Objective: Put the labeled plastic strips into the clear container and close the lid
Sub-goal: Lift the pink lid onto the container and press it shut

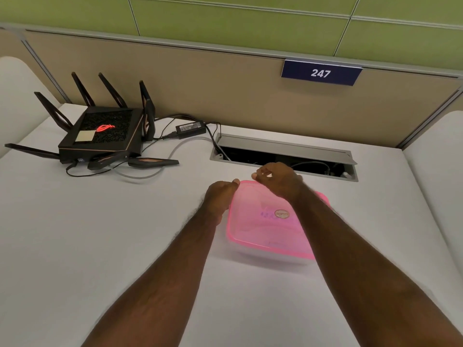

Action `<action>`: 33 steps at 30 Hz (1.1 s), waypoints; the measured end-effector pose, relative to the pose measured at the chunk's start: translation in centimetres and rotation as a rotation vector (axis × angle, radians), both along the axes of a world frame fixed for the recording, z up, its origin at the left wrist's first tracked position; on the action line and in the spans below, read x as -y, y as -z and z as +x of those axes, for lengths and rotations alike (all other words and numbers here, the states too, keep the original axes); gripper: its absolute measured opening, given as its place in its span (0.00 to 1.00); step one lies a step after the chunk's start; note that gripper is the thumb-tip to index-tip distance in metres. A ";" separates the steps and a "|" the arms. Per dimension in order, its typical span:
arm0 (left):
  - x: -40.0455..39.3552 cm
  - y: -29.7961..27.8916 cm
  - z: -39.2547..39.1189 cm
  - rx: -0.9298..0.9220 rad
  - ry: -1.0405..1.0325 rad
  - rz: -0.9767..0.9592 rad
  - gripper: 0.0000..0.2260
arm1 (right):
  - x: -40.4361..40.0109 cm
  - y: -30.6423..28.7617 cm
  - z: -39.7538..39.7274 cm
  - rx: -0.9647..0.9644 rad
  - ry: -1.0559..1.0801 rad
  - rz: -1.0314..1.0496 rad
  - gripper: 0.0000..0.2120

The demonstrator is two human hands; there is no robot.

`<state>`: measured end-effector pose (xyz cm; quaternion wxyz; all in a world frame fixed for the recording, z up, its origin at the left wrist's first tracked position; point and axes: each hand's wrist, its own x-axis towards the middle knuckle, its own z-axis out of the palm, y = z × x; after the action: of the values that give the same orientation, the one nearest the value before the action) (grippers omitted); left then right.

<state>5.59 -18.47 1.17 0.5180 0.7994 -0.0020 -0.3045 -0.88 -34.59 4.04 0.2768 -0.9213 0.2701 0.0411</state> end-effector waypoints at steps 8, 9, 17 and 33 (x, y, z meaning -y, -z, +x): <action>-7.7 0.9 -4.1 -0.318 0.148 -0.153 0.18 | 1.7 1.7 -17.0 0.095 0.654 0.087 0.33; -8.1 1.0 -4.6 -0.337 0.143 -0.167 0.19 | 1.3 2.0 -18.6 0.107 0.697 0.211 0.34; -8.9 0.5 -5.8 -0.390 0.130 -0.224 0.15 | -0.6 3.0 -21.6 0.294 0.842 0.934 0.14; -8.0 0.4 -5.7 -0.491 -0.019 -0.229 0.07 | -0.5 3.0 -21.1 0.316 0.842 0.958 0.10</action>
<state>-0.15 -10.45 0.74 0.5927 0.6378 0.0971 -0.4821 -21.97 -34.08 1.05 0.6852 -0.5067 0.5154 -0.0910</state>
